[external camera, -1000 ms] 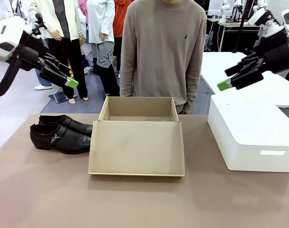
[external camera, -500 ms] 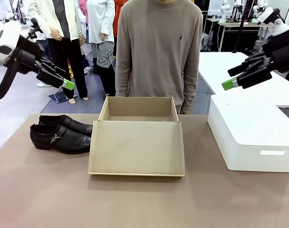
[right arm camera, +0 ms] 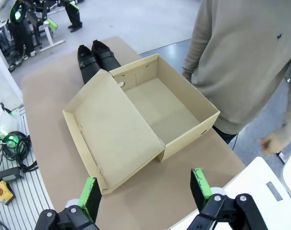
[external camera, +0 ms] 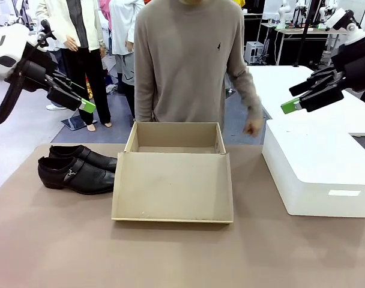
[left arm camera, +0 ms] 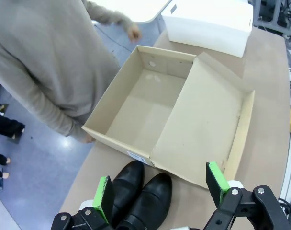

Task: Pack the shoes into the box.
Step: Place one shoe of the Shoes into the Shoes Box.

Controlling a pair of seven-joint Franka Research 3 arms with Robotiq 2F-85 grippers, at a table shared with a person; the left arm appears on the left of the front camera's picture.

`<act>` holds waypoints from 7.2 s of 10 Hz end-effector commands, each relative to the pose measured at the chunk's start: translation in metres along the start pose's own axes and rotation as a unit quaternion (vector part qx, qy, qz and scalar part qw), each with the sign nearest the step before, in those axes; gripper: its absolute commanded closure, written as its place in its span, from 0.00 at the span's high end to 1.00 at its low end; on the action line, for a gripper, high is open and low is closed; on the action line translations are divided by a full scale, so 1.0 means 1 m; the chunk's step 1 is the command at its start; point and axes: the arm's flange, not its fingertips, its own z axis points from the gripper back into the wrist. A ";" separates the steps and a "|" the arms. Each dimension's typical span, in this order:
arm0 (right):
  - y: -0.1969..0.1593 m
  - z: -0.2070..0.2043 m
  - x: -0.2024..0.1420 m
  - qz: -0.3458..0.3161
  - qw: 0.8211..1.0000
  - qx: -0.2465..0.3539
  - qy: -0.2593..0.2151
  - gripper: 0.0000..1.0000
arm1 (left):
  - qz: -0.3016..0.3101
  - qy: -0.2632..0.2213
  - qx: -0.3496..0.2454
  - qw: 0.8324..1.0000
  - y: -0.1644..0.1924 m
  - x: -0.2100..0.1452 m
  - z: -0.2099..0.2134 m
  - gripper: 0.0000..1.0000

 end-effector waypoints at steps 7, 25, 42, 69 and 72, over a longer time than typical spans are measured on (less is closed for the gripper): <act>-0.002 -0.002 0.000 0.007 1.000 0.008 -0.007 1.00 | -0.083 0.076 -0.012 0.994 0.027 0.012 0.004 1.00; -0.002 -0.002 0.000 0.007 1.000 0.008 -0.007 1.00 | -0.264 0.323 -0.129 0.900 0.135 0.004 -0.057 1.00; -0.002 -0.002 0.000 0.007 1.000 0.008 -0.007 1.00 | -0.177 0.365 -0.170 0.898 0.224 -0.077 -0.145 1.00; -0.002 -0.002 0.000 0.007 1.000 0.008 -0.007 1.00 | -0.188 0.391 -0.182 0.883 0.232 -0.129 -0.207 1.00; -0.002 -0.002 0.000 0.007 1.000 0.008 -0.007 1.00 | -0.192 0.382 -0.190 0.884 0.238 -0.126 -0.205 1.00</act>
